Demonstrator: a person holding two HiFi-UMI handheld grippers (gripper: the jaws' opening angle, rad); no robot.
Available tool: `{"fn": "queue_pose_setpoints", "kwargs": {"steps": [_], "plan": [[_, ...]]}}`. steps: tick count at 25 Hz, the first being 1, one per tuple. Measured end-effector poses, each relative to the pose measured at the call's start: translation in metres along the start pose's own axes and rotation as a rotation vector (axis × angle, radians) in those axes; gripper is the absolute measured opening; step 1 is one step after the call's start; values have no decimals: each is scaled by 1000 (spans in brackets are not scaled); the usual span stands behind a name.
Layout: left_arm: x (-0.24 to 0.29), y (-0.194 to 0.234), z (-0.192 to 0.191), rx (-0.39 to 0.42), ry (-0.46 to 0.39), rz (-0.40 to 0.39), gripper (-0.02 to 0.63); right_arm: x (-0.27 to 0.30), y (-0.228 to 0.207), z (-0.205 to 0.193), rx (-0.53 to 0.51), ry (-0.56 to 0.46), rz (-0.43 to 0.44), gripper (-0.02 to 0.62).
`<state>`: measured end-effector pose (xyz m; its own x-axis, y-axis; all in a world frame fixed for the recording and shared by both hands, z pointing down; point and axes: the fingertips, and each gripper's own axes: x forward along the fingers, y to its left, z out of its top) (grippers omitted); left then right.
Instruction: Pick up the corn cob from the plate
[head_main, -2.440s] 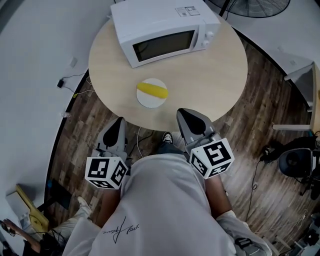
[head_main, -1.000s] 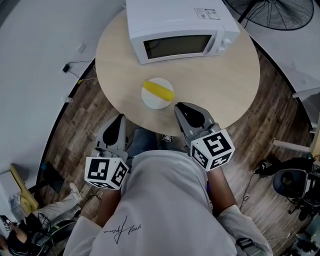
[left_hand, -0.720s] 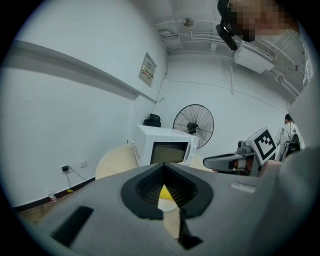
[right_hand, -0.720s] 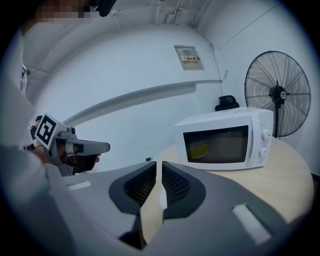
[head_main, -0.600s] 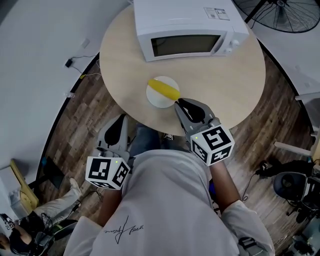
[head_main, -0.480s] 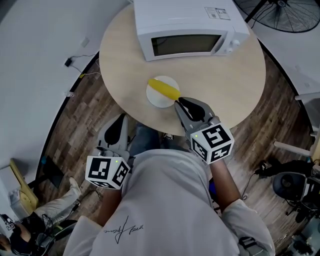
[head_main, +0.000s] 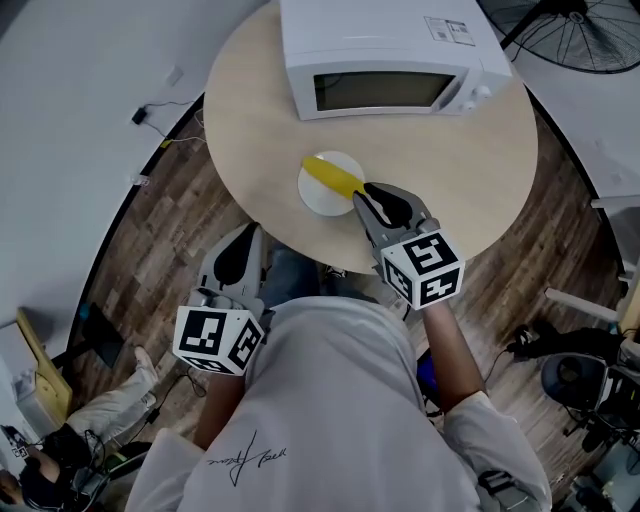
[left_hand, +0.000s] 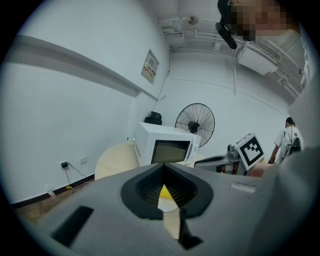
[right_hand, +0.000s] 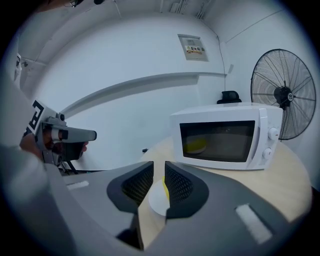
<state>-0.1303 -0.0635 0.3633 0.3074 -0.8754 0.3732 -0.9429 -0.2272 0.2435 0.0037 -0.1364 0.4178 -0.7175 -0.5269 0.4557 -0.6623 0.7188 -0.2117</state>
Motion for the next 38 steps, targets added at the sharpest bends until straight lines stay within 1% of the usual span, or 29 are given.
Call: {"fn": "queue_pose_setpoints", "kwargs": {"steps": [6, 17, 22, 38], "plan": [[3, 12, 0, -7, 13, 13, -6, 20, -3, -8, -13, 49, 21, 92], [2, 28, 2, -9, 14, 27, -6, 48, -18, -22, 6, 115, 20, 118], [0, 35, 2, -22, 13, 38, -6, 62, -27, -27, -7, 149, 26, 127], [-1, 54, -1, -41, 19, 50, -6, 108, -31, -56, -61, 305, 65, 166]]}}
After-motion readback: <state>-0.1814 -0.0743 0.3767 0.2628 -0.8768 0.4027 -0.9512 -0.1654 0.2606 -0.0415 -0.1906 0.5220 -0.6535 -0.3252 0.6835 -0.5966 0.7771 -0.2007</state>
